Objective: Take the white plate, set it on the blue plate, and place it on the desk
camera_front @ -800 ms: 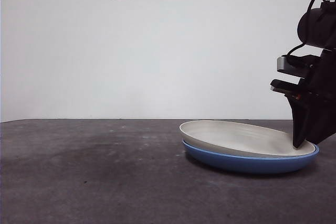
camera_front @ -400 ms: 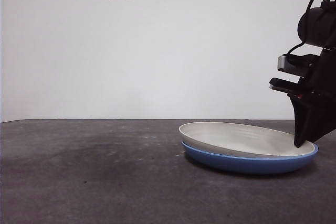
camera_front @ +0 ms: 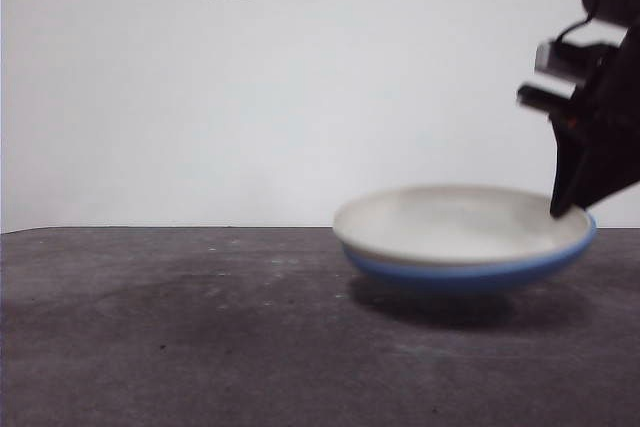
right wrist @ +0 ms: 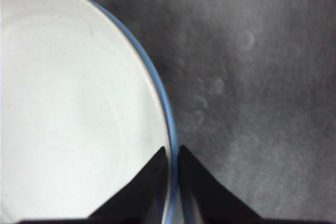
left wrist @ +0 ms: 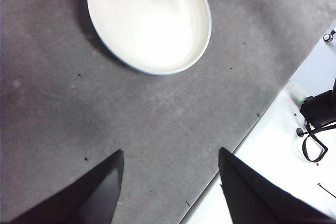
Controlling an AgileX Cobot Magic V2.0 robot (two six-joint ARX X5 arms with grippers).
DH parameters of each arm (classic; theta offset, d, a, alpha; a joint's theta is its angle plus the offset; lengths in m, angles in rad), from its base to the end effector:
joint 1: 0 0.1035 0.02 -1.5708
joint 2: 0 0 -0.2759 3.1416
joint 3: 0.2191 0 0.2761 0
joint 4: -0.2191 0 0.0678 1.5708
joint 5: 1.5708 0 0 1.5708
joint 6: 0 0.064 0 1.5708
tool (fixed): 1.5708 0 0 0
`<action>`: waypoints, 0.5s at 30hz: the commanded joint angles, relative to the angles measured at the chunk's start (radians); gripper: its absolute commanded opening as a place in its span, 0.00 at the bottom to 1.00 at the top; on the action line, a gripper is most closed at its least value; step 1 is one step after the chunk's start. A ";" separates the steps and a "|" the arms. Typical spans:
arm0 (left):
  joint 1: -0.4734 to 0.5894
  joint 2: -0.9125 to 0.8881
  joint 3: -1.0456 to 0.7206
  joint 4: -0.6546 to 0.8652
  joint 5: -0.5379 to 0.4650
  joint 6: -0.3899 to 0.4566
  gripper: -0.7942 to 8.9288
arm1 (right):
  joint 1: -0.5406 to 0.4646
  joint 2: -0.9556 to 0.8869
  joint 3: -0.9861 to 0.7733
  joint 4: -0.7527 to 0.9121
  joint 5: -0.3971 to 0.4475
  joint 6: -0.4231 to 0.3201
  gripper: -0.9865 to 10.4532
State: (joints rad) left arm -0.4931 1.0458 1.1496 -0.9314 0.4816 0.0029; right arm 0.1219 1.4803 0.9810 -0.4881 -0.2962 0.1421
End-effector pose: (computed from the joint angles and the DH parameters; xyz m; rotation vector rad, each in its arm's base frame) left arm 0.1866 -0.1339 0.3382 0.0075 0.8583 -0.9179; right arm 0.3267 0.0588 0.1942 0.2150 1.0169 0.3127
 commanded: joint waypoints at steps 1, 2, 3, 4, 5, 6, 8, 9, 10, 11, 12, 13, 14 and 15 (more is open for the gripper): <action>-0.006 0.004 0.011 0.012 0.008 0.012 0.38 | 0.010 -0.036 0.014 0.014 -0.036 0.034 0.10; -0.006 0.004 0.011 0.013 0.008 0.012 0.38 | 0.013 -0.048 0.014 0.017 -0.043 0.038 0.10; -0.006 0.004 0.011 0.013 0.008 0.012 0.38 | 0.018 -0.061 0.016 0.017 -0.045 0.045 0.10; -0.006 0.004 0.011 0.013 0.008 0.012 0.38 | 0.025 -0.070 0.017 0.019 -0.045 0.053 0.10; -0.006 0.004 0.011 0.013 0.008 0.012 0.38 | 0.032 -0.076 0.019 0.021 -0.045 0.058 0.10; -0.006 0.004 0.011 0.013 0.008 0.012 0.38 | 0.043 -0.080 0.023 0.021 -0.044 0.062 0.10; -0.006 0.004 0.011 0.013 0.008 0.012 0.38 | 0.067 -0.082 0.033 0.021 -0.044 0.074 0.10; -0.006 0.004 0.011 0.013 0.008 0.012 0.38 | 0.083 -0.082 0.037 0.026 -0.044 0.082 0.10; -0.006 0.004 0.011 0.013 0.008 0.012 0.38 | 0.098 -0.082 0.042 0.031 -0.043 0.088 0.10; -0.006 0.004 0.011 0.013 0.008 0.012 0.38 | 0.115 -0.082 0.045 0.041 -0.043 0.095 0.10; -0.006 0.004 0.011 0.013 0.008 0.012 0.38 | 0.134 -0.079 0.049 0.053 -0.040 0.106 0.10; -0.006 0.004 0.011 0.013 0.008 0.012 0.38 | 0.151 -0.076 0.052 0.066 -0.036 0.118 0.10; -0.006 0.004 0.011 0.014 0.008 0.012 0.38 | 0.166 -0.071 0.055 0.078 -0.035 0.128 0.10; -0.006 0.004 0.011 0.014 0.008 0.012 0.38 | 0.183 -0.063 0.058 0.095 -0.035 0.144 0.10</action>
State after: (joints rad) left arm -0.4931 1.0458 1.1496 -0.9310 0.4816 0.0029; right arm 0.2955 1.3979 1.0149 -0.4141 -0.3271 0.2398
